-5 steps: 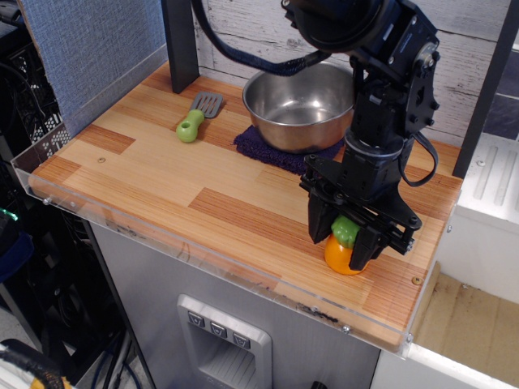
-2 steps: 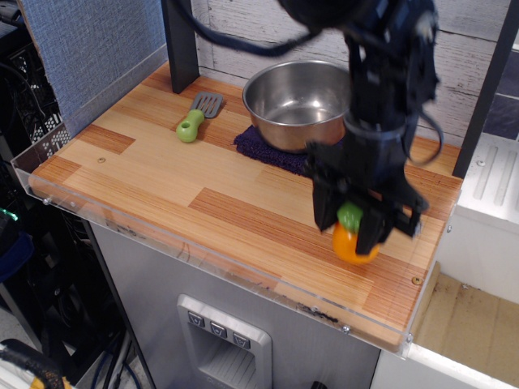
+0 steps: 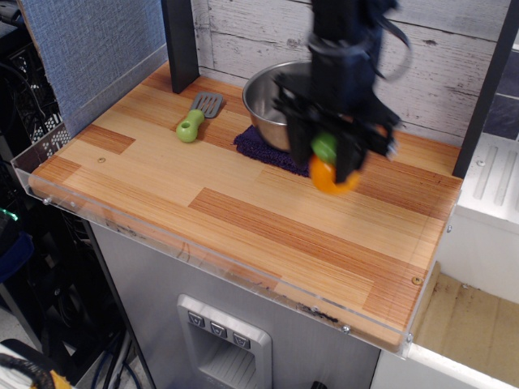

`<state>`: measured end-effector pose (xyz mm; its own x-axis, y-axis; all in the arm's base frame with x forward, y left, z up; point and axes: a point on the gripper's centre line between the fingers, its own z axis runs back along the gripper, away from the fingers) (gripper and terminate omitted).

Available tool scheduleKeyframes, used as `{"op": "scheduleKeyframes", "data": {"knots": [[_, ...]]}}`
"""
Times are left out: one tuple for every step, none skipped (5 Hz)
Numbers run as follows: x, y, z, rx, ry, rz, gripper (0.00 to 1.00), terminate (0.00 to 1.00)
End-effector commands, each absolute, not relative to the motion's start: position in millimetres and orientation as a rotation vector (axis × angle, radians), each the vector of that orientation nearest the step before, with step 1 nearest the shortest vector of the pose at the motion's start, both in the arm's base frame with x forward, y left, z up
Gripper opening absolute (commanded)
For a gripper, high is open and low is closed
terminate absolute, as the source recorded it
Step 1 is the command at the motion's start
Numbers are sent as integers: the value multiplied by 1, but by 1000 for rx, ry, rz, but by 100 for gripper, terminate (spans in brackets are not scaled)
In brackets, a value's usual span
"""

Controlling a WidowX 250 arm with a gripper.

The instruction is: Put the orange object into the bowl.

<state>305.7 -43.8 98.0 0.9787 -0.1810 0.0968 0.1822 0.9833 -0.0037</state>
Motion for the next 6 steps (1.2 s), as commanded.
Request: {"op": "scheduleKeyframes", "data": {"knots": [[351, 18, 99, -33, -134, -68, 0, 0], [374, 31, 90, -36, -120, -37, 0, 0], [392, 30, 95, -62, -128, -41, 0, 0], [394, 17, 114, -100, -162, -78, 0, 0], [386, 4, 123, -145, -166, -114, 0, 0], [372, -6, 138, -185, -178, -138, 0, 0]]}}
